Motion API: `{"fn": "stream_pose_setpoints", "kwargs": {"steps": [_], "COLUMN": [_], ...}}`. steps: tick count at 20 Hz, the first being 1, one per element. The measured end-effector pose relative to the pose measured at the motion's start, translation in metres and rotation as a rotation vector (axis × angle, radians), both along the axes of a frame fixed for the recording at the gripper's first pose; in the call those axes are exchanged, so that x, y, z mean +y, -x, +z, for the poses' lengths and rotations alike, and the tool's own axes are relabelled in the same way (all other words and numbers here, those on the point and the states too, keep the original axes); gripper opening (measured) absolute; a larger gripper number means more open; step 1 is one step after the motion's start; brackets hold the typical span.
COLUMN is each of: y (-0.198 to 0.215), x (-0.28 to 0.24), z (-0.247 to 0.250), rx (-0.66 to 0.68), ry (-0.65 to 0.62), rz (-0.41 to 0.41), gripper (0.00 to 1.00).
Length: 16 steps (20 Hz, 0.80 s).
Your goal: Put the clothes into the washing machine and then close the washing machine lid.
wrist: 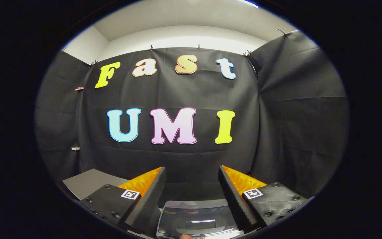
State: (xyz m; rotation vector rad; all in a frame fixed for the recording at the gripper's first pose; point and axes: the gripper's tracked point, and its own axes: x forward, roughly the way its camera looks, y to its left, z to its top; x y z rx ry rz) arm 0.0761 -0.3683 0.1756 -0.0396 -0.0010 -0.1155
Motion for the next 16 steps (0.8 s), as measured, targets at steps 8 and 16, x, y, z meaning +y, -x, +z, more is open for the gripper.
{"fn": "stream_pose_setpoints", "kwargs": {"steps": [8, 16], "y": [-0.007, -0.013], "x": [0.004, 0.006], "z": [-0.002, -0.009], "rx": [0.012, 0.028], "ry": [0.007, 0.003], "rz": [0.012, 0.013], "gripper": [0.98, 0.98]}}
